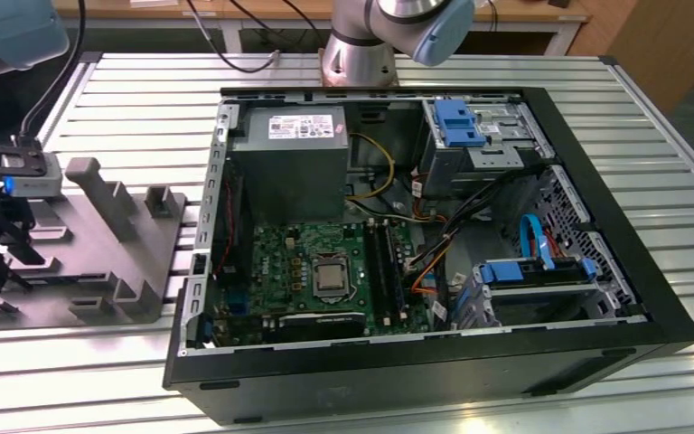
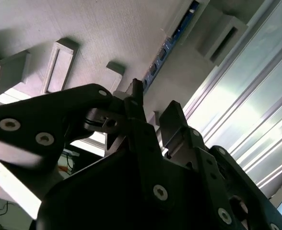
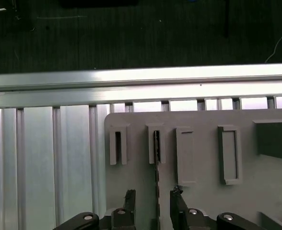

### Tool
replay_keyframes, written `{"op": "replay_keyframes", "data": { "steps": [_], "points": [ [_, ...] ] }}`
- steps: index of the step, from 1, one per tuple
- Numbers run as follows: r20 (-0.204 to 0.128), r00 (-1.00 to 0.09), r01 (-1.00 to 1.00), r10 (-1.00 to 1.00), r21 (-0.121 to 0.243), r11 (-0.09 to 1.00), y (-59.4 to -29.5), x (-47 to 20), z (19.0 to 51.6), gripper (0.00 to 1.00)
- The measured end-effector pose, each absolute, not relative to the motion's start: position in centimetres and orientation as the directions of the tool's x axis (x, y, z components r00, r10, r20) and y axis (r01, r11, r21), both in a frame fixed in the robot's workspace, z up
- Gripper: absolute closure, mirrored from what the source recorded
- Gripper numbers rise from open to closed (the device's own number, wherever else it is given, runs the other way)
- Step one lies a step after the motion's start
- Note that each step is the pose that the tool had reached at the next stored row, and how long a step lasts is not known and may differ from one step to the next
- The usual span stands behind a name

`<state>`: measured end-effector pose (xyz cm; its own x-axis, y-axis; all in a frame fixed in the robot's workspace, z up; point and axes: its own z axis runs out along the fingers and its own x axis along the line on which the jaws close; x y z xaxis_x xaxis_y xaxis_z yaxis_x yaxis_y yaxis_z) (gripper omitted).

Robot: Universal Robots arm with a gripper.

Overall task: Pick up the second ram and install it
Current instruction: 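Pick up the second ram and move it above second insertion slot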

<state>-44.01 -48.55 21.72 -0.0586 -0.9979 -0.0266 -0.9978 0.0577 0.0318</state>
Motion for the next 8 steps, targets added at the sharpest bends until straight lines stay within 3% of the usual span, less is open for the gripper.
{"op": "replay_keyframes", "data": {
  "steps": [8],
  "points": [
    [-0.027,-0.016,-0.999,-0.999,0.031,0.015,-48.55,-44.07,20.78,0.58]
  ]
}}
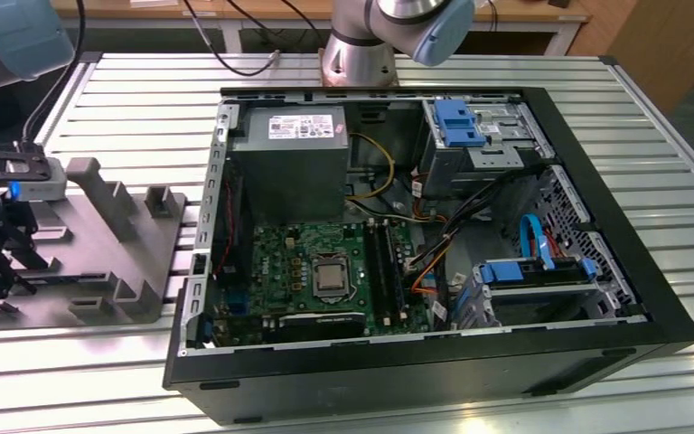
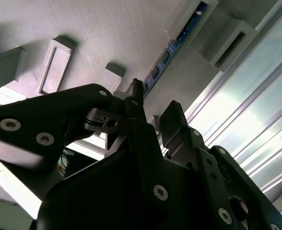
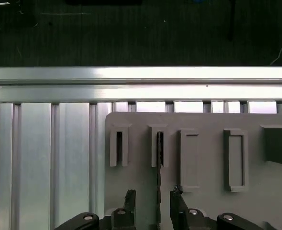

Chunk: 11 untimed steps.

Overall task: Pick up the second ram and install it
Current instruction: 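Pick up the second ram and move it above second insertion slot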

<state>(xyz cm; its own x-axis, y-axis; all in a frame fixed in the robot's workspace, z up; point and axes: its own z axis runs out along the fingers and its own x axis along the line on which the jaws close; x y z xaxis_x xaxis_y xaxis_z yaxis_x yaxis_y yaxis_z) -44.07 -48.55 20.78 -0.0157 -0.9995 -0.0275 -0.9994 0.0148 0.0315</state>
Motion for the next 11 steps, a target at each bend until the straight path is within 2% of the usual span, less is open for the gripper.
{"op": "replay_keyframes", "data": {
  "steps": [5,11],
  "points": [
    [-0.028,0.047,-0.998,-0.999,0.031,-0.048,-48.48,-44.07,20.59,0.58],
    [-0.029,0.055,-0.998,-0.998,0.031,-0.056,-48.47,-44.08,19.96,0.58]
  ]
}}
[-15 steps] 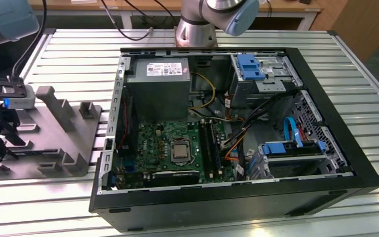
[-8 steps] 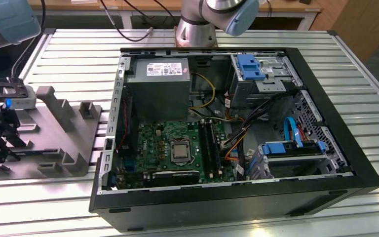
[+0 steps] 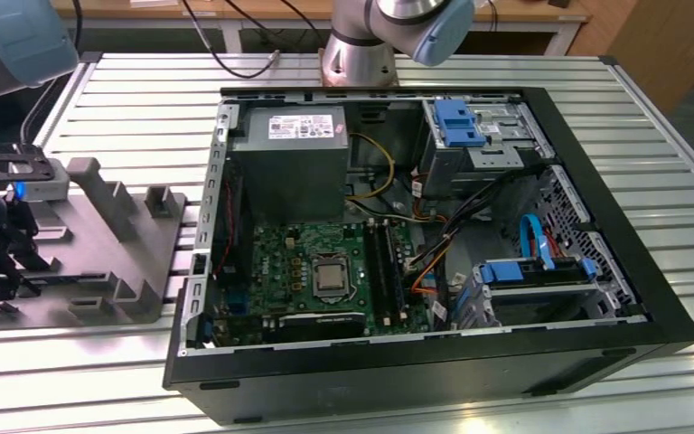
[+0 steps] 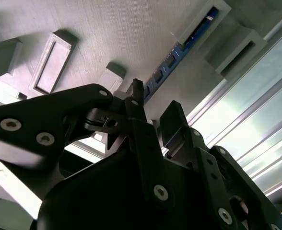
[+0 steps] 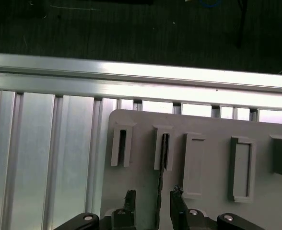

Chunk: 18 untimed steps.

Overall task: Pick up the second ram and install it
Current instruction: 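Pick up the second ram and move it above second insertion slot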

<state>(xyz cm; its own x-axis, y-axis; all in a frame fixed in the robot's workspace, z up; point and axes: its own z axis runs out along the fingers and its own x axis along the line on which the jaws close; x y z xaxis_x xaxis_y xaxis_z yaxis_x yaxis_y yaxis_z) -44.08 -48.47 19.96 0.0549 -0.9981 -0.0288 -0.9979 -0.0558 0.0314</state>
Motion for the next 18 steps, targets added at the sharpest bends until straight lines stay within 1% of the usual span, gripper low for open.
{"op": "replay_keyframes", "data": {
  "steps": [9,10,11,12,13,14,15,18],
  "points": [
    [-0.029,0.055,-0.998,-0.998,0.031,-0.056,-48.47,-44.08,19.65,0.58],
    [-0.029,0.055,-0.998,-0.998,0.031,-0.056,-48.47,-44.07,19.64,0.60],
    [-0.029,0.055,-0.998,-0.998,0.031,-0.056,-48.47,-44.08,19.64,0.66],
    [-0.029,0.055,-0.998,-0.998,0.031,-0.056,-48.47,-44.07,19.63,0.66],
    [-0.029,0.055,-0.998,-0.998,0.031,-0.056,-48.47,-44.08,19.62,0.73],
    [-0.029,0.055,-0.998,-0.998,0.031,-0.056,-48.47,-44.08,19.62,0.73],
    [-0.029,0.055,-0.998,-0.998,0.031,-0.056,-48.47,-44.08,19.61,0.79],
    [-0.029,0.055,-0.998,-0.998,0.031,-0.056,-48.47,-44.07,19.60,0.79]
  ]
}}
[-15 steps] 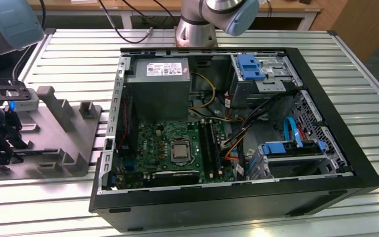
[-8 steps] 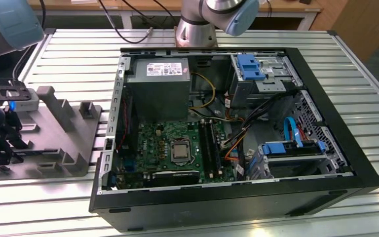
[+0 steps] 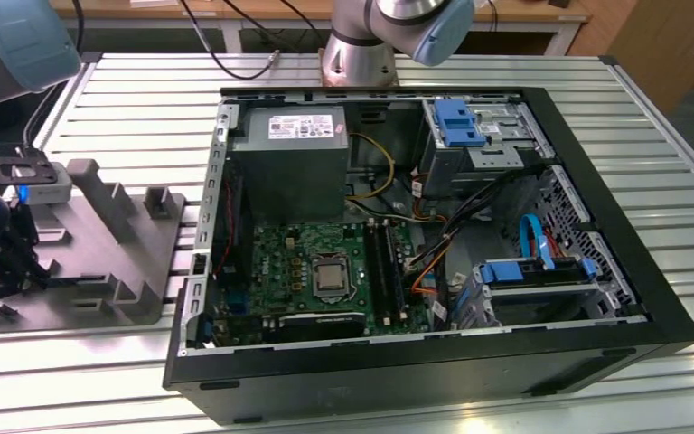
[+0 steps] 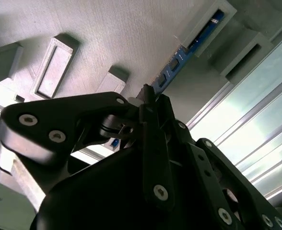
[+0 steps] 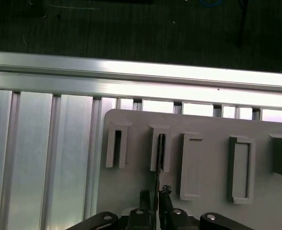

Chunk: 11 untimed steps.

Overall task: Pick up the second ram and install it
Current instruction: 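Pick up the second ram and move it above second insertion slot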

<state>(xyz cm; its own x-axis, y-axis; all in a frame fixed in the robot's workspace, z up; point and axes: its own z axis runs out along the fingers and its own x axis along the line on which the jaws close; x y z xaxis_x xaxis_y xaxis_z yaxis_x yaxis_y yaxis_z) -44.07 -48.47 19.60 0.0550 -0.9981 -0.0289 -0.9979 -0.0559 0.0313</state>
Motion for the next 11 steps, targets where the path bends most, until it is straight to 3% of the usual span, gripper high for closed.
{"op": "replay_keyframes", "data": {
  "steps": [11],
  "points": [
    [-0.051,0.012,-0.999,-0.999,0.029,-0.014,-48.47,-44.08,20.04,0.79]
  ]
}}
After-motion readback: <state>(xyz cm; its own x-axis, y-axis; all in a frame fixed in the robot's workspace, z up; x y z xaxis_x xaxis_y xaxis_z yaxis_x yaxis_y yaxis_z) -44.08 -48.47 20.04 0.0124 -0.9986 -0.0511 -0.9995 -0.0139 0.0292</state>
